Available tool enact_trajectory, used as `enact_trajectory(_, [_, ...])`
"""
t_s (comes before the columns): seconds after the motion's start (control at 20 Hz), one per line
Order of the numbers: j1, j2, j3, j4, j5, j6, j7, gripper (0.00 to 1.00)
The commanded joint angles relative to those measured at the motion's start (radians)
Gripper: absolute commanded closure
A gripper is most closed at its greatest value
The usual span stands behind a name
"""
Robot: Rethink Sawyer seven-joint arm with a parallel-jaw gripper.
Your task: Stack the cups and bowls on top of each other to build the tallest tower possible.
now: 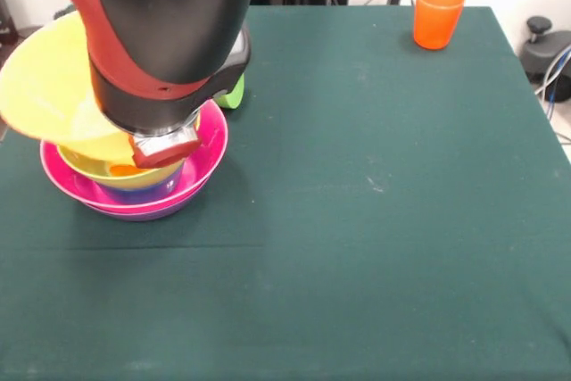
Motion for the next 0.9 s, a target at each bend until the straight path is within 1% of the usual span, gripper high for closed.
enact_trajectory(0.05, [-0.022,0.028,0.034,-0.071,-0.010,0.074,0.077,1.00])
enact_trajectory(0.45, [-0.010,0.018,0.050,-0.051,-0.018,0.063,0.066,1.00])
enact_trajectory(0.9, [-0.010,0.007,0.042,-0.063,-0.011,0.094,0.066,1.00])
